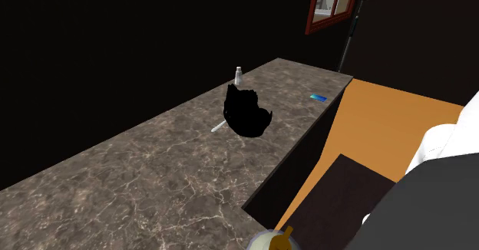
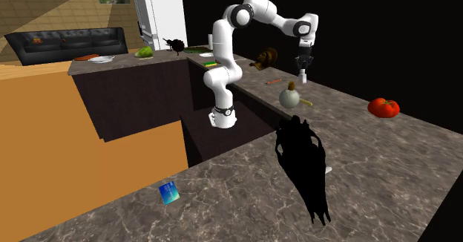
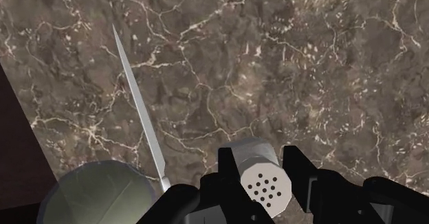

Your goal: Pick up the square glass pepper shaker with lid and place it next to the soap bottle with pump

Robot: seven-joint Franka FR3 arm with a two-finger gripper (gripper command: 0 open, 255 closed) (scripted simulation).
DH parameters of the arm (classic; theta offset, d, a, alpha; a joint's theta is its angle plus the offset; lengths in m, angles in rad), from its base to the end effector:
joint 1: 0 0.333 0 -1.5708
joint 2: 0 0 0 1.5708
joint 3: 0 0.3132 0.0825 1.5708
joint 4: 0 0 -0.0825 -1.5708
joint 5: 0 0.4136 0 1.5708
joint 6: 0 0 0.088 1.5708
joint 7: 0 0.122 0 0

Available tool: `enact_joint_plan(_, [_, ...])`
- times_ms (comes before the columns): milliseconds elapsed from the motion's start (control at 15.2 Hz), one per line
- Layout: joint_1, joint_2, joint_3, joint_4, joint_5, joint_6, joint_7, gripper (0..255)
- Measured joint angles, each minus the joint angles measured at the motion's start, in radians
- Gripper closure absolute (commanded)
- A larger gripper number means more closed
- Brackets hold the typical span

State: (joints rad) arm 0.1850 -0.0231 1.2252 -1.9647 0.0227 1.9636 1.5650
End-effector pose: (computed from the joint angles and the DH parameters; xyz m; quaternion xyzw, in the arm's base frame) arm 0.0891 0.5763 0.4461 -0.9967 0.0816 -0.0006 0.0034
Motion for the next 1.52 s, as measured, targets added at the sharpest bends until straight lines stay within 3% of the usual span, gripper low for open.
enact_joint_plan(660, [0.025,0.104,0.003,-0.093,-0.112,0.127,0.080,255])
enact_joint_plan(1188, [0.090,0.214,-0.045,-0.138,-0.239,0.209,0.170,255])
enact_joint_plan(1518, [0.093,0.218,-0.048,-0.145,-0.244,0.217,0.173,255])
